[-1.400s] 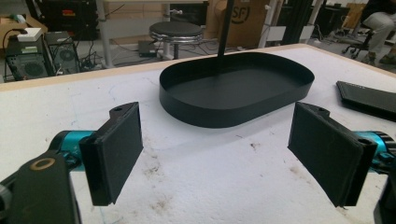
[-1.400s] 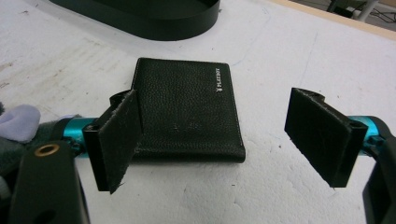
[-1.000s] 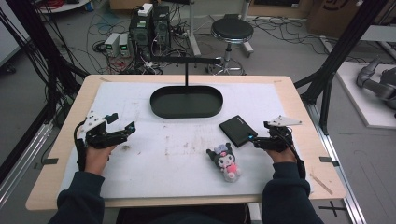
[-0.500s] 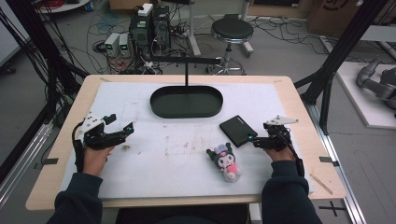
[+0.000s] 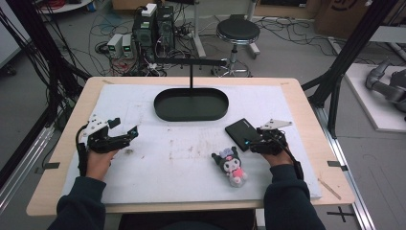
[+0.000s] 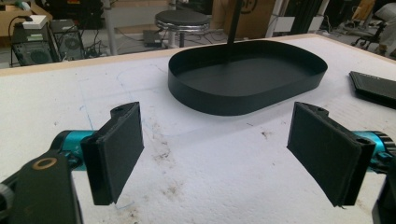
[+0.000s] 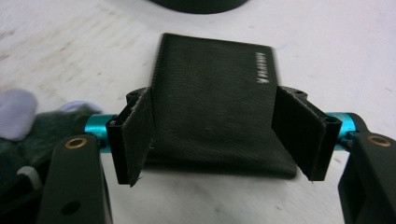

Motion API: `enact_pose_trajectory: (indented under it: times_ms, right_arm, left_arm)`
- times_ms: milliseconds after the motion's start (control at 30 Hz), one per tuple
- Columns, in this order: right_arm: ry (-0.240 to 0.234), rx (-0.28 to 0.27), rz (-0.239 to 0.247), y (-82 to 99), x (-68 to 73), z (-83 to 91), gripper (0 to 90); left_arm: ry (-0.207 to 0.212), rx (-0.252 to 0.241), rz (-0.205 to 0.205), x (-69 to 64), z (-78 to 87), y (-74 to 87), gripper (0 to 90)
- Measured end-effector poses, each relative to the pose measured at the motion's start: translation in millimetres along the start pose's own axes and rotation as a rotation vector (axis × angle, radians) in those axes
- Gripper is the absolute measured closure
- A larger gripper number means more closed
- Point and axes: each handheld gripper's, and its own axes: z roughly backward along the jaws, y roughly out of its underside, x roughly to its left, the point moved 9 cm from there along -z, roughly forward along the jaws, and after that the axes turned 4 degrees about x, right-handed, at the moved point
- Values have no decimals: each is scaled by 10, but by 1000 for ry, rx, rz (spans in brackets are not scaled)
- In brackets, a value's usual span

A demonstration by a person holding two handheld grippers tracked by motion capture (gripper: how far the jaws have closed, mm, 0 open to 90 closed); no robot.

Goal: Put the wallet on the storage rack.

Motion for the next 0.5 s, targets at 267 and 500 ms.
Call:
enact_pose_trajectory:
  times_ms: [267, 500]
  right_arm:
    - [-19, 68, 93, 23, 185, -171, 308]
    - [22, 109, 149, 61, 187, -205, 463]
  left_arm:
    - [5, 6, 2, -10, 3, 12, 182]
    - [4, 11, 6, -6, -1, 20, 183]
